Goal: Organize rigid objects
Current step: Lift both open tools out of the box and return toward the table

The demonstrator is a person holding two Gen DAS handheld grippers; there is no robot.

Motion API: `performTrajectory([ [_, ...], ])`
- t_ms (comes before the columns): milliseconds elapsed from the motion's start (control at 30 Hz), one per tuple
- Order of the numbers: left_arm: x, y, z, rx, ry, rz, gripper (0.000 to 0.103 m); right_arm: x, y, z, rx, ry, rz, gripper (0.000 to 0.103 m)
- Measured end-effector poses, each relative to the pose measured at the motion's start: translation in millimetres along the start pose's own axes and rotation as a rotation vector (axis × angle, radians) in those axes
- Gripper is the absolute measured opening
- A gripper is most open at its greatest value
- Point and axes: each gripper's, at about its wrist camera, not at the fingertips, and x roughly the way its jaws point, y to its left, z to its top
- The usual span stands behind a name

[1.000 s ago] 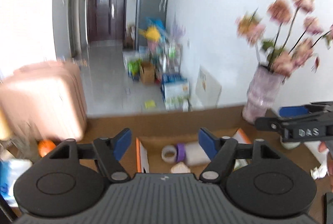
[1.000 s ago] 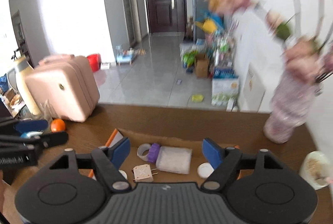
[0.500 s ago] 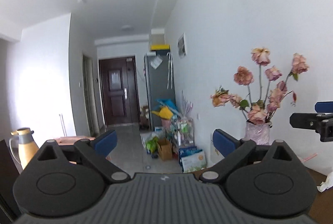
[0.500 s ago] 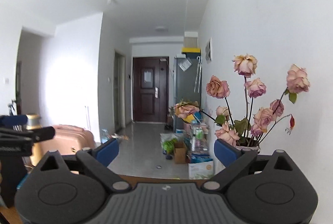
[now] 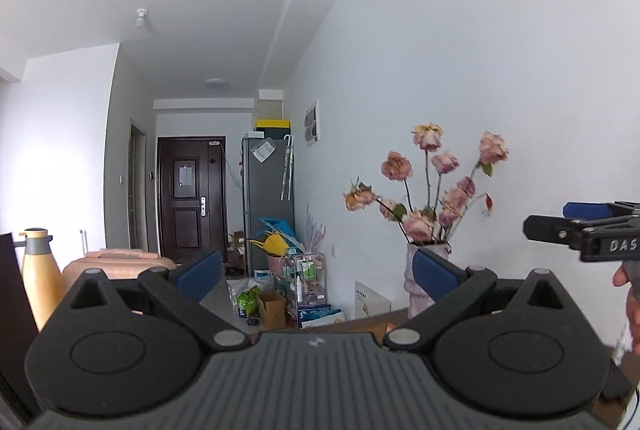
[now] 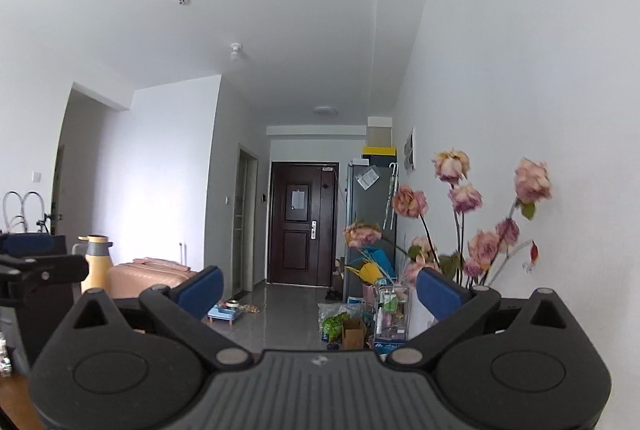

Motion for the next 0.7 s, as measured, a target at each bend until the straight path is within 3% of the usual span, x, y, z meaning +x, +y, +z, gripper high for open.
performTrajectory([
  [133,-45,0,-47,0.006,-0.004,0.010,0.103,-47,-1,-37,0.033,0.031,0.053,0.103],
  [233,-64,7,-92,-0.010,0.092,-0.006,0.103,-76,4,-73,-0.023,0.068,0.072,0.103],
  [367,-81,27,-140,-0.102,0.220,0.045,0.103,-101,9,-127,-0.036,0.150,0.046,0.103],
  [467,-86,40,-161,-0.183,0.307,0.096,0.103,-111,7,-167,0.041,0.228,-0.025,0.103],
  [533,-87,45,-171,-0.199,0.368,0.084,0.103,-114,4,-190,0.088,0.276,-0.055,0.103],
  [633,-80,39,-177,-0.146,0.423,0.084,0.103,-112,8,-217,0.074,0.404,-0.070,0.103],
  [700,-74,28,-179,-0.090,0.438,0.094,0.103,-116,15,-225,0.032,0.433,-0.074,0.103],
])
